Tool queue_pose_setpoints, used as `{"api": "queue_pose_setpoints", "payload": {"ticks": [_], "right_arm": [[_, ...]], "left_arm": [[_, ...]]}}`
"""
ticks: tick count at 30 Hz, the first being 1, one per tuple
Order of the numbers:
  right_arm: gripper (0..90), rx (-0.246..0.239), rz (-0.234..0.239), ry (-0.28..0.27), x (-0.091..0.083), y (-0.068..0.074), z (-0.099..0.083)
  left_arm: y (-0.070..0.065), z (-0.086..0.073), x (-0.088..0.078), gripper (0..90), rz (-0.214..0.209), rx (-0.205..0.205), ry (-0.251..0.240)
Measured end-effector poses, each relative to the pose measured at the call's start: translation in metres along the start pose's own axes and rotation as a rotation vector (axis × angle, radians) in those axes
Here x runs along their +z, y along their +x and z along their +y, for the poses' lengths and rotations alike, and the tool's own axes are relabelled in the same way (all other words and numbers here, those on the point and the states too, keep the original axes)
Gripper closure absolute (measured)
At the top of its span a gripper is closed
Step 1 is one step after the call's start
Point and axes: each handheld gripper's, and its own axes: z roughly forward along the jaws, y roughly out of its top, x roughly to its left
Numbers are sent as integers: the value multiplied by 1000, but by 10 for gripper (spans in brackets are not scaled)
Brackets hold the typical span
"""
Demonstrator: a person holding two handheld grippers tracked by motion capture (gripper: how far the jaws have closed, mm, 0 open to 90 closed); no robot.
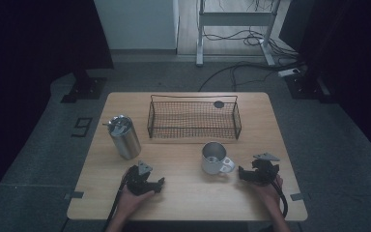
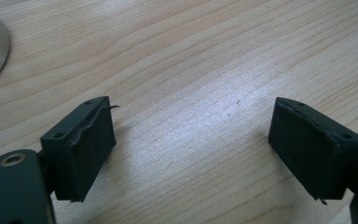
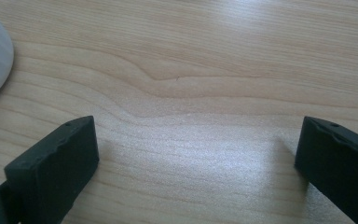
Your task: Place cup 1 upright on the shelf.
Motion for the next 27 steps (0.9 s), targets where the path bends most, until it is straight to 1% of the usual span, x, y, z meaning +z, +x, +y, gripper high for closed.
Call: {"api": "queue_pose_setpoints", "payload": {"ticks": [16, 27], "right_arm": [[0, 18, -20, 0, 0, -1, 0], [0, 19, -19, 0, 0, -1, 0]], "left_arm": [[0, 0, 0, 143, 0, 0, 0], [0, 0, 0, 141, -1, 1, 1]]}}
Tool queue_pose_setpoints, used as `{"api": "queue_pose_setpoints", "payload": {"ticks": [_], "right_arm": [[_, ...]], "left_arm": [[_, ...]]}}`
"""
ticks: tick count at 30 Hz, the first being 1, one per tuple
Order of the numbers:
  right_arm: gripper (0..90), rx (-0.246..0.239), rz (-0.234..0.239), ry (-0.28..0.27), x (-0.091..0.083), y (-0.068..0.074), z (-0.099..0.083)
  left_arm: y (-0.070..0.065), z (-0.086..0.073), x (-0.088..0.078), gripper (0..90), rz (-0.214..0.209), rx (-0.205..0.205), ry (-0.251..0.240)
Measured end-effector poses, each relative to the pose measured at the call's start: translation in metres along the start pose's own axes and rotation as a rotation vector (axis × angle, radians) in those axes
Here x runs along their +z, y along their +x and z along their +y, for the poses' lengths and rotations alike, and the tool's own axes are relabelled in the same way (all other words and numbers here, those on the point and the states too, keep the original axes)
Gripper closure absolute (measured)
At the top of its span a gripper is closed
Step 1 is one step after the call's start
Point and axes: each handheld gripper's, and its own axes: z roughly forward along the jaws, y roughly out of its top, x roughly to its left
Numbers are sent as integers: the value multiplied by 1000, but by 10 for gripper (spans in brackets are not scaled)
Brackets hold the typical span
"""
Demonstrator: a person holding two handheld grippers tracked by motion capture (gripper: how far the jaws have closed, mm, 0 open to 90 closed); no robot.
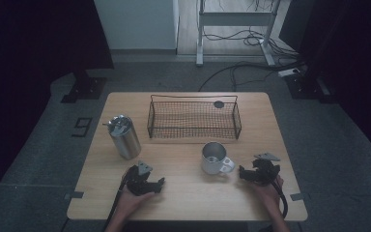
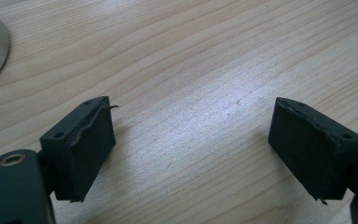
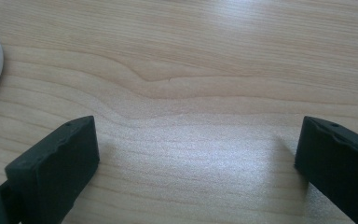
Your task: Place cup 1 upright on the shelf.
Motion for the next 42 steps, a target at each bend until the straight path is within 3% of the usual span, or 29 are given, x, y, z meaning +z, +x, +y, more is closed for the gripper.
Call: {"api": "queue_pose_setpoints", "payload": {"ticks": [7, 11, 14, 24, 33, 38, 42], "right_arm": [[0, -2, 2, 0, 0, 0, 0], [0, 0, 1, 1, 0, -1, 0], [0, 0, 1, 1, 0, -1, 0], [0, -3, 3, 2, 0, -1, 0], [0, -3, 1, -1, 0, -2, 0], [0, -3, 2, -1, 0, -3, 0], [0, -2, 1, -2, 0, -3, 0]], "left_arm": [[0, 0, 0, 145, 1, -5, -3], [-3, 0, -5, 155, 38, 32, -37], [-2, 3, -11, 155, 3, 17, -68], [8, 6, -27, 157, -47, -36, -123], [15, 8, -33, 180, -59, -70, -139], [19, 7, -38, 174, -46, -78, -161], [25, 7, -45, 172, -42, -108, -181]]}}
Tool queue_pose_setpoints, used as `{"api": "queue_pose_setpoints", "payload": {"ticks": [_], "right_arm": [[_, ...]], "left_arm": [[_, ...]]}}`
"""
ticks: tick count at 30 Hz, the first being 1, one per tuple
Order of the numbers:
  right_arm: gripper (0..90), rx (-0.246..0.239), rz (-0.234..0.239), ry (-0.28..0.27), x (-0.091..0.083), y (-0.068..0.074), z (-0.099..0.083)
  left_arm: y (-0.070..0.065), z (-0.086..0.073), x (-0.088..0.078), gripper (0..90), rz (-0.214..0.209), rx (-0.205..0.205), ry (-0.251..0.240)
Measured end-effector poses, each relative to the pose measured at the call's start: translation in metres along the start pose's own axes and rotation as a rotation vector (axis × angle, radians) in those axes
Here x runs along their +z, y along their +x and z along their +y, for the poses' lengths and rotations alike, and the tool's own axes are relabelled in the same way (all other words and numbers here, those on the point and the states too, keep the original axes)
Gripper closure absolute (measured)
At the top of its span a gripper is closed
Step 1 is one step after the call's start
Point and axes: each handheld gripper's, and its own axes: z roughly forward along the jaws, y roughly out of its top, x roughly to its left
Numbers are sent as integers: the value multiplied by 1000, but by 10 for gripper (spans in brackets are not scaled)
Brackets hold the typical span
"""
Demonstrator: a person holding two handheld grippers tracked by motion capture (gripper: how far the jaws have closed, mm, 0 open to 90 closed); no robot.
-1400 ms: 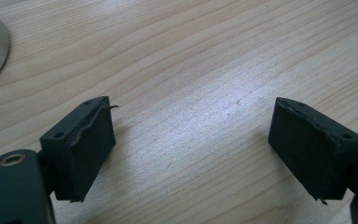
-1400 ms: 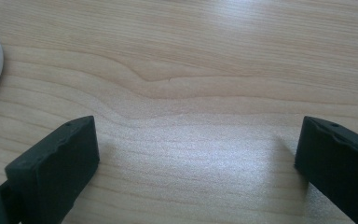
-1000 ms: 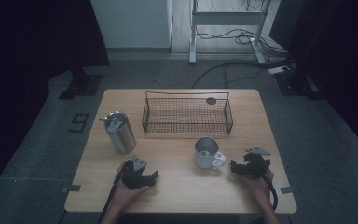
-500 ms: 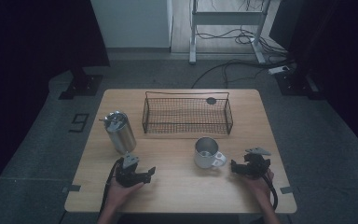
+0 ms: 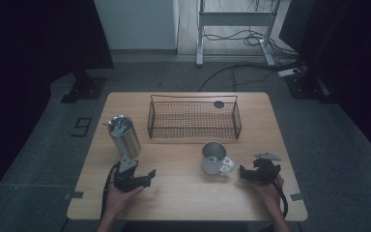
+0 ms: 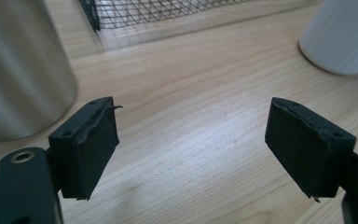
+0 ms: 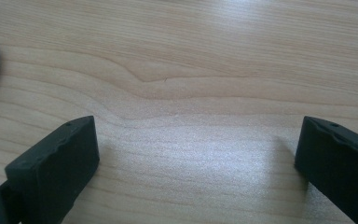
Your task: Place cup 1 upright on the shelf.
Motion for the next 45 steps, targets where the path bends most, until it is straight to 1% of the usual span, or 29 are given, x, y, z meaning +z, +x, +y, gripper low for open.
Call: {"api": "queue_pose_setpoints", "payload": {"ticks": [4, 9, 13, 17, 21, 26, 32, 40, 45], "right_arm": [[0, 0, 0, 0, 0, 0, 0], [0, 0, 0, 0, 0, 0, 0], [0, 0, 0, 1, 0, 0, 0], [0, 0, 0, 0, 0, 0, 0], [0, 0, -1, 0, 0, 0, 0], [0, 1, -1, 1, 0, 0, 0], [0, 1, -2, 0, 0, 0, 0], [0, 3, -2, 0, 0, 0, 0], [0, 3, -2, 0, 0, 0, 0]], "left_arm": [[7, 2, -7, 172, 7, -31, -19], [15, 3, -14, 162, 26, -53, -45], [19, 3, -17, 162, 38, -60, -55], [21, 4, -18, 155, 32, -63, -63], [22, 4, -19, 152, 37, -67, -67], [30, 4, -24, 149, 62, -83, -77], [44, 2, -31, 149, 97, -119, -103], [55, 5, -35, 148, 137, -126, -114], [61, 7, -32, 136, 167, -130, -109]]}}
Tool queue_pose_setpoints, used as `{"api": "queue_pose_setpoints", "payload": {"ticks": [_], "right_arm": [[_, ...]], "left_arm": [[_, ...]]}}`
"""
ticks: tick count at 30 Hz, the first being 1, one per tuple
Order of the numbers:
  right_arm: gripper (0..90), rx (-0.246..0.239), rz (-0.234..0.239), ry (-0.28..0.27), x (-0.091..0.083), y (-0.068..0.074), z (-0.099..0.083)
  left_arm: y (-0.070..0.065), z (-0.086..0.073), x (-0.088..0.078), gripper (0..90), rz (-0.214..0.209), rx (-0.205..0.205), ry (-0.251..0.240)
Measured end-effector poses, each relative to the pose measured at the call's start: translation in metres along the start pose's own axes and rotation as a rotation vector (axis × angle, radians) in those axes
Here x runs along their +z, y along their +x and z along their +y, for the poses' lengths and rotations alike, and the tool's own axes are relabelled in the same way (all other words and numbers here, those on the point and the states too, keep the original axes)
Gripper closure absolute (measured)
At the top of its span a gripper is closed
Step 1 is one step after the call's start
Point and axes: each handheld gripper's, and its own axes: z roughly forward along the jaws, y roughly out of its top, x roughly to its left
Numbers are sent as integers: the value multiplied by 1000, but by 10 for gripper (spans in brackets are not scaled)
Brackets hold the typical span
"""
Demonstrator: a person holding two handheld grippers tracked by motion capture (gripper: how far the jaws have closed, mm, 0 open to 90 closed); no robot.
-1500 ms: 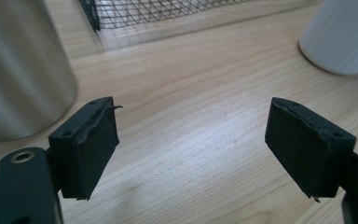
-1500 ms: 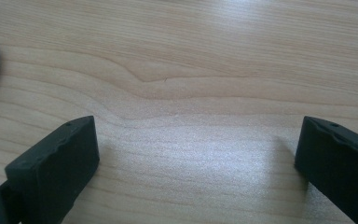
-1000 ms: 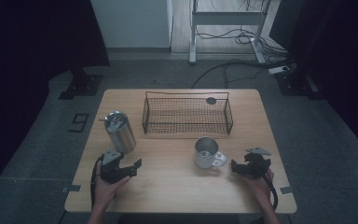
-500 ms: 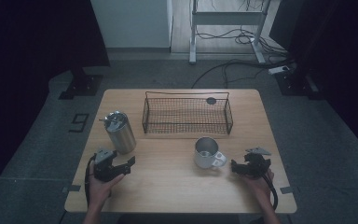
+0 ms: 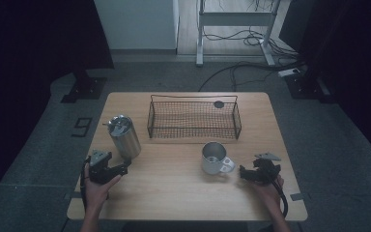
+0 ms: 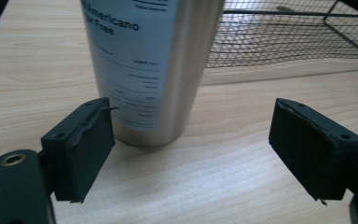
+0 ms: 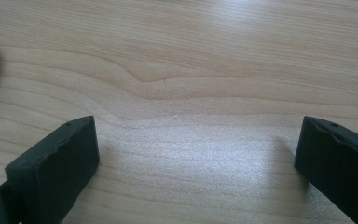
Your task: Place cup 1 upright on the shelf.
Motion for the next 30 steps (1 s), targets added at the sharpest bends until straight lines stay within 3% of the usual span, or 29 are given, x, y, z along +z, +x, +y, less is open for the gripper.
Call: {"api": "queue_pose_setpoints", "payload": {"ticks": [11, 30], "right_arm": [[20, 2, -1, -6, -1, -1, -1], [15, 7, -8, -4, -1, -1, -1]], "left_arm": [[3, 9, 13, 95, 47, -8, -4], [7, 30, 24, 83, 26, 8, 11]]}}
